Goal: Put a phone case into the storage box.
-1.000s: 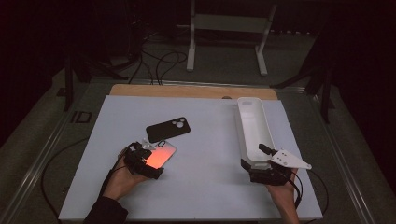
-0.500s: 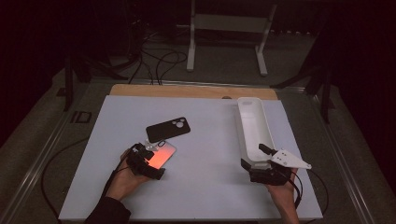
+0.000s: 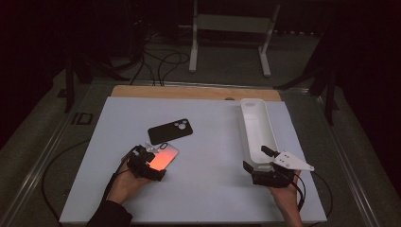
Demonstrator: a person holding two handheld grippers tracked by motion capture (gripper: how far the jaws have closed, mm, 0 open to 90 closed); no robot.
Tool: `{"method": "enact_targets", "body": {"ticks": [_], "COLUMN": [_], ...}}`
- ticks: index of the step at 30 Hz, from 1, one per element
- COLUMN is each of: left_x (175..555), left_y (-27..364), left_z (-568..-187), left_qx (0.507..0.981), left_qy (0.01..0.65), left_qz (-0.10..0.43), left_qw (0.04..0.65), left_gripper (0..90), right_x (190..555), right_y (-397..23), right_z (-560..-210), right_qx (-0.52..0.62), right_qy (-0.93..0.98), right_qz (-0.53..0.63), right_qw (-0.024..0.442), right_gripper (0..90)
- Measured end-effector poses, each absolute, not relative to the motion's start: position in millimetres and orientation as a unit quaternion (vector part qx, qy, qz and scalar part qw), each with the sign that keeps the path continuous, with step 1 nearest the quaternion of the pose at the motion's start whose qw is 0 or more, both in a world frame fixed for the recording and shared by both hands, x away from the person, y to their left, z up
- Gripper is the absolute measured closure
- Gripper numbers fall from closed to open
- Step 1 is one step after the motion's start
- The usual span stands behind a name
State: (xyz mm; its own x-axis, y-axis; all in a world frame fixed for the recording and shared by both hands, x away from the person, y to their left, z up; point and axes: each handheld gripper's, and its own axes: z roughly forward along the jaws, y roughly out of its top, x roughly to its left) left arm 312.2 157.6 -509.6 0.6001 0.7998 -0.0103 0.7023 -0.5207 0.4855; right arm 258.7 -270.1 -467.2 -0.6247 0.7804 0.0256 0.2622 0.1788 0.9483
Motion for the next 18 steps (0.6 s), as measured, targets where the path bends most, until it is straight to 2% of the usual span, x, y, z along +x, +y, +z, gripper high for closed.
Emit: {"method": "enact_targets", "body": {"ticks": [14, 18], "left_x": [304.7, 300.3], "left_y": [154.1, 154.1], "left_z": [-506.4, -494.5], "left_qx": [0.864, 0.853], "left_qy": [0.425, 0.424], "left_qz": [0.136, 0.143], "left_qw": [0.235, 0.269], "left_gripper": [17.3, 17.3], "right_x": [259.8, 260.3], "right_y": [-270.3, -272.4], "right_z": [-466.5, -465.0], "right_qx": [0.358, 0.362], "right_qy": [0.728, 0.724], "right_qz": [0.531, 0.536], "right_qw": [0.244, 0.24], "right_gripper": [8.7, 8.7]}}
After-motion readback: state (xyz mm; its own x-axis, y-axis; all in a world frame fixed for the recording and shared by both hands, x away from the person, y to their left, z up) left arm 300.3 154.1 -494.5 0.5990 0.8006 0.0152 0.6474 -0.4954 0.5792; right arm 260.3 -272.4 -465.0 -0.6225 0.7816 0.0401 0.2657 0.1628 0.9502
